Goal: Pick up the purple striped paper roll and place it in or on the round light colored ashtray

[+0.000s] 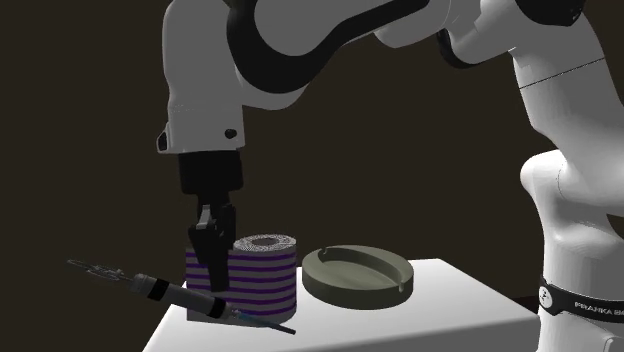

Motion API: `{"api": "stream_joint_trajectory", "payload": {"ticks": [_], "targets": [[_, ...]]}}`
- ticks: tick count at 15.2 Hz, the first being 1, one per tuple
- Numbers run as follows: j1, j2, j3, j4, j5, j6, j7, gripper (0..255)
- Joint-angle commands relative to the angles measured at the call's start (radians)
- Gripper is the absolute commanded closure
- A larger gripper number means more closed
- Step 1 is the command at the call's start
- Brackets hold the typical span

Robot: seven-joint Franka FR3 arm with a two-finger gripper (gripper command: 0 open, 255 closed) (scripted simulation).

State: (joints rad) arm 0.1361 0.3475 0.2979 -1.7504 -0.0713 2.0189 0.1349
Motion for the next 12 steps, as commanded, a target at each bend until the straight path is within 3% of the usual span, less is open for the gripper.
{"api": "stream_joint_trajectory", "payload": {"ticks": [1,7,12], "targets": [[0.0,0.0,0.0,0.0,0.0,0.0,0.0,255],[0.0,0.0,0.0,0.0,0.0,0.0,0.0,255],[-0.002,-0.023,0.003,0.036,0.008,-0.059,-0.004,255]]}}
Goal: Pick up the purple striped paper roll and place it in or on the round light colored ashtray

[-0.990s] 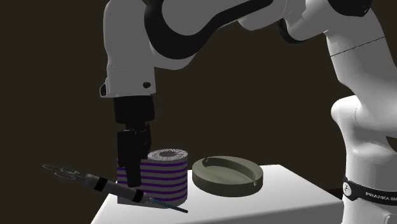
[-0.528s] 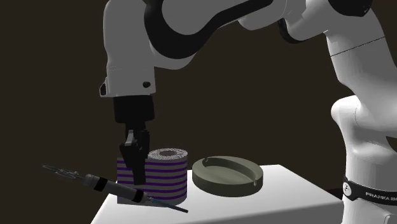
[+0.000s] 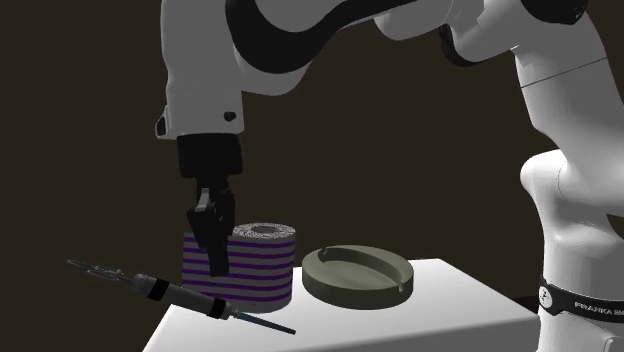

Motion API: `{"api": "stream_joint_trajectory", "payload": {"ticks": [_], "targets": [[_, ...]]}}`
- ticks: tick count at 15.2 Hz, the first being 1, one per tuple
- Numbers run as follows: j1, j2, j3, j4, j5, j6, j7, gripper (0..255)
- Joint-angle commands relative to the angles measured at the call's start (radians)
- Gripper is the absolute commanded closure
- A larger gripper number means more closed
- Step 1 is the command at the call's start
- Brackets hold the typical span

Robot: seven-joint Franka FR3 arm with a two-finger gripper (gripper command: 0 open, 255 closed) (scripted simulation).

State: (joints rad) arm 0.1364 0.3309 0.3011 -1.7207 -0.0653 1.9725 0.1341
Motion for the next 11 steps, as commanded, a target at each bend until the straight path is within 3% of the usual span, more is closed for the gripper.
{"api": "stream_joint_trajectory", "payload": {"ticks": [1,11], "targets": [[-0.002,-0.011,0.001,0.014,0.004,-0.024,-0.004,255],[-0.003,-0.041,0.005,0.108,0.014,-0.147,-0.008,255]]}}
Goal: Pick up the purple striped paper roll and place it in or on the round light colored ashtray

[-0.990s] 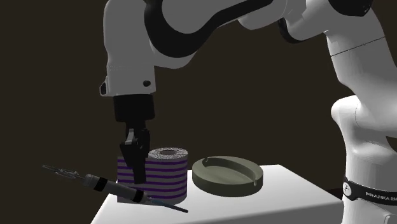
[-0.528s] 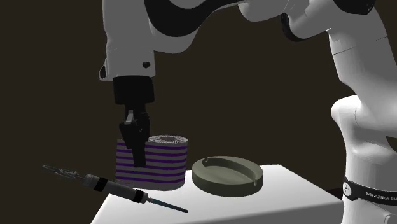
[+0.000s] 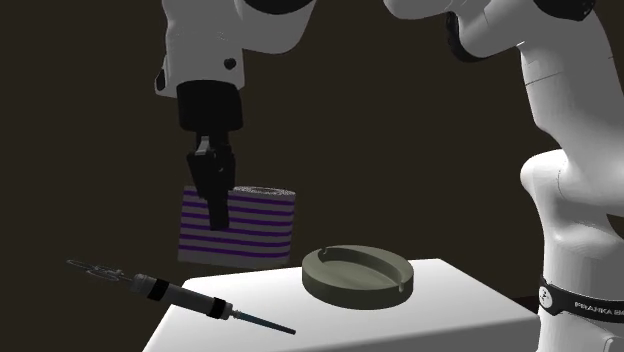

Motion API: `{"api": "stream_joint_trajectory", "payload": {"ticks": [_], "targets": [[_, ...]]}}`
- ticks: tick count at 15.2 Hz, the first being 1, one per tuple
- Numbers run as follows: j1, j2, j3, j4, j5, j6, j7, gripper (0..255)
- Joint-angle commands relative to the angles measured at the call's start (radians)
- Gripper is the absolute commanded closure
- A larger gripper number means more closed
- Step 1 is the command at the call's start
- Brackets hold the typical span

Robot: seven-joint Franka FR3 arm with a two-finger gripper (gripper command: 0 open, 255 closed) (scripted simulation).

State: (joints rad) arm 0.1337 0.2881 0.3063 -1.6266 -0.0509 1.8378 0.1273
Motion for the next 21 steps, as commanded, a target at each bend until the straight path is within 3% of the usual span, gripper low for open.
{"api": "stream_joint_trajectory", "payload": {"ticks": [1,4,13,19,21], "targets": [[0.0,-0.001,0.0,0.025,0.001,-0.025,-0.001,255],[0.001,-0.005,0.001,0.054,0.002,-0.058,-0.001,255],[-0.08,-0.375,-0.036,-0.374,0.106,0.011,-0.141,255],[-0.102,-0.604,-0.093,-0.589,0.144,-0.002,-0.241,255],[-0.102,-0.62,-0.098,-0.617,0.145,0.009,-0.249,255]]}}
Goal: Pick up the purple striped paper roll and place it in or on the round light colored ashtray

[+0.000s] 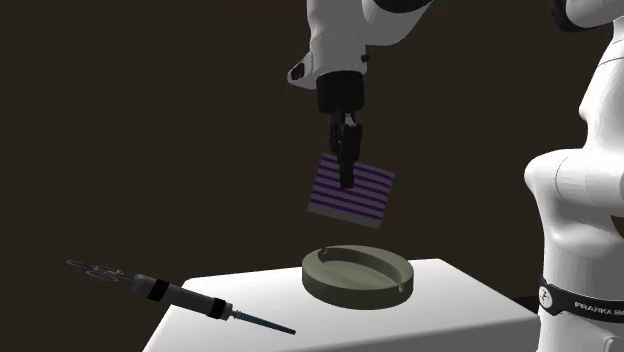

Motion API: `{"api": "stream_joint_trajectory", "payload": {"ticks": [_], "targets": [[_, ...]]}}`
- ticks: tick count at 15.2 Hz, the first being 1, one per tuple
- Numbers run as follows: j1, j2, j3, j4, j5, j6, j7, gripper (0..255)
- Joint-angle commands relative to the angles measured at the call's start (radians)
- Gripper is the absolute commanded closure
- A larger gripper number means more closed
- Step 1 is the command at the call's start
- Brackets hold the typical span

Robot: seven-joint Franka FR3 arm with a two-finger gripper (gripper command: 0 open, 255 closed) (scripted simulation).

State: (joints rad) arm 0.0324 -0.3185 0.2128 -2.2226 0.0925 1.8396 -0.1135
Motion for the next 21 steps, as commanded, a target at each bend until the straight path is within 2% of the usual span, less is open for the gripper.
{"api": "stream_joint_trajectory", "payload": {"ticks": [1,15,21], "targets": [[-0.001,-0.012,-0.004,-0.032,0.002,0.021,-0.008,255],[0.001,0.054,0.01,-0.178,0.001,0.231,-0.007,255],[0.0,0.054,0.011,-0.178,0.001,0.231,-0.007,255]]}}
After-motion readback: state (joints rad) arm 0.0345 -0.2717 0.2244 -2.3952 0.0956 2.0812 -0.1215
